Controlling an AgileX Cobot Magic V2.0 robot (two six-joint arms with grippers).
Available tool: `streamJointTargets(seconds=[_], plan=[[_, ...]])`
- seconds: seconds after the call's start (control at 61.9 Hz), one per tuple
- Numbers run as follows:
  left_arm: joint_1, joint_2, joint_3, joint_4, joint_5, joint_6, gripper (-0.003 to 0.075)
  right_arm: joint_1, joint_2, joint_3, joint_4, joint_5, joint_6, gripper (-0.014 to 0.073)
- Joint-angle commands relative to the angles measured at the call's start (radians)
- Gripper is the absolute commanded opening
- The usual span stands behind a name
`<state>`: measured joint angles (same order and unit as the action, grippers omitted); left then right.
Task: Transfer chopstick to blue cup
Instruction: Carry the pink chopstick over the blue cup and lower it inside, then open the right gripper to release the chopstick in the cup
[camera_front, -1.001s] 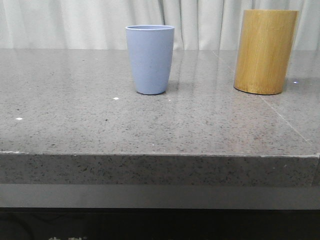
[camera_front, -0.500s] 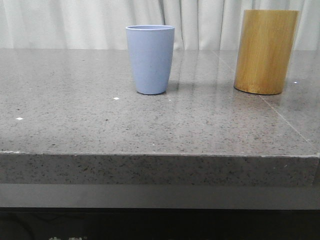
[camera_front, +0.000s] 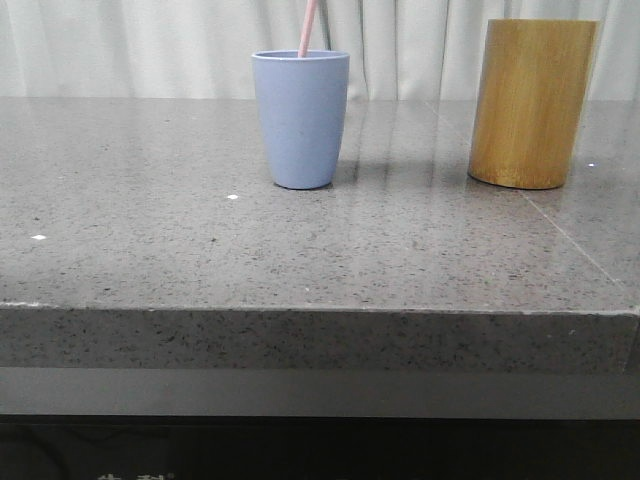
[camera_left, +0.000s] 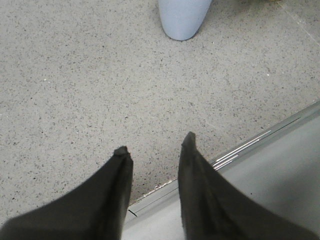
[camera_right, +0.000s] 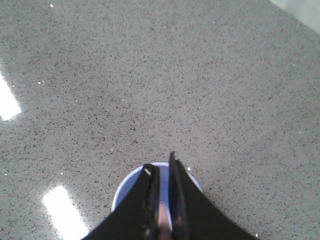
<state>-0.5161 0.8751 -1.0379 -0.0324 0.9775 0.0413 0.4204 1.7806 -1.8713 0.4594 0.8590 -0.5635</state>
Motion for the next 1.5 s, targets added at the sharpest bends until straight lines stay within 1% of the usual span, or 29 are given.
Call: streamJointTargets(seconds=[0.0, 0.065, 0.113, 0.178, 0.226, 0.355, 0.436, 0.549, 0.597, 0.63, 0.726, 0.775, 0.872, 1.017, 1.259, 1.34, 1.485], plan=[[0.003, -0.009, -0.023, -0.010, -0.078, -0.007, 0.0243, 0.001, -0.044, -0.028, 0.037, -0.060, -0.002, 0.0053], [0.003, -0.009, -0.023, -0.010, -0.080, -0.007, 0.0243, 0.001, -0.044, -0.028, 0.037, -0.062, 0.019, 0.0150], [0.003, -0.009, -0.023, -0.010, -0.080, -0.007, 0.0243, 0.001, -0.044, -0.030, 0.037, -0.062, 0.021, 0.0206], [0.003, -0.009, -0.023, -0.010, -0.080, -0.007, 0.0243, 0.001, -0.045, -0.030, 0.030, -0.062, 0.021, 0.0274], [0.003, -0.009, -0.023, -0.010, -0.080, -0.007, 0.0243, 0.000, -0.052, -0.030, 0.019, -0.061, 0.021, 0.0307], [0.003, -0.009, -0.023, -0.010, -0.080, -0.007, 0.0243, 0.000, -0.094, -0.047, -0.009, -0.019, 0.067, 0.0321], [0.003, -0.009, -0.023, -0.010, -0.080, -0.007, 0.0243, 0.000, -0.140, -0.072, -0.073, 0.032, 0.122, 0.0321], [0.003, -0.009, -0.023, -0.010, -0.080, -0.007, 0.0243, 0.000, -0.221, -0.084, -0.214, 0.116, 0.261, 0.0321], [0.003, -0.009, -0.023, -0.010, -0.080, -0.007, 0.0243, -0.001, -0.264, -0.084, -0.271, 0.166, 0.357, 0.0321], [0.003, -0.009, -0.023, -0.010, -0.080, -0.007, 0.0243, -0.001, -0.288, -0.084, -0.308, 0.190, 0.399, 0.0321], [0.003, -0.009, -0.023, -0.010, -0.080, -0.007, 0.0243, -0.002, -0.369, -0.061, -0.383, 0.245, 0.518, 0.0321], [0.003, -0.009, -0.023, -0.010, -0.080, -0.007, 0.0243, -0.002, -0.421, -0.020, -0.426, 0.248, 0.556, 0.0321], [0.003, -0.009, -0.023, -0.010, -0.080, -0.007, 0.0243, -0.002, -0.524, 0.089, -0.459, 0.241, 0.603, 0.0321], [0.003, -0.009, -0.023, -0.010, -0.080, -0.007, 0.0243, -0.002, -0.699, 0.295, -0.459, 0.212, 0.615, 0.0321], [0.003, -0.009, -0.023, -0.011, -0.080, -0.007, 0.0243, -0.002, -0.986, 0.631, -0.459, 0.122, 0.644, 0.0321], [0.003, -0.009, -0.023, -0.011, -0.080, -0.007, 0.0243, -0.002, -1.087, 0.724, -0.459, 0.106, 0.644, 0.0321], [0.003, -0.009, -0.023, -0.011, -0.080, -0.007, 0.0243, -0.002, -1.188, 0.839, -0.459, 0.102, 0.644, 0.0321]])
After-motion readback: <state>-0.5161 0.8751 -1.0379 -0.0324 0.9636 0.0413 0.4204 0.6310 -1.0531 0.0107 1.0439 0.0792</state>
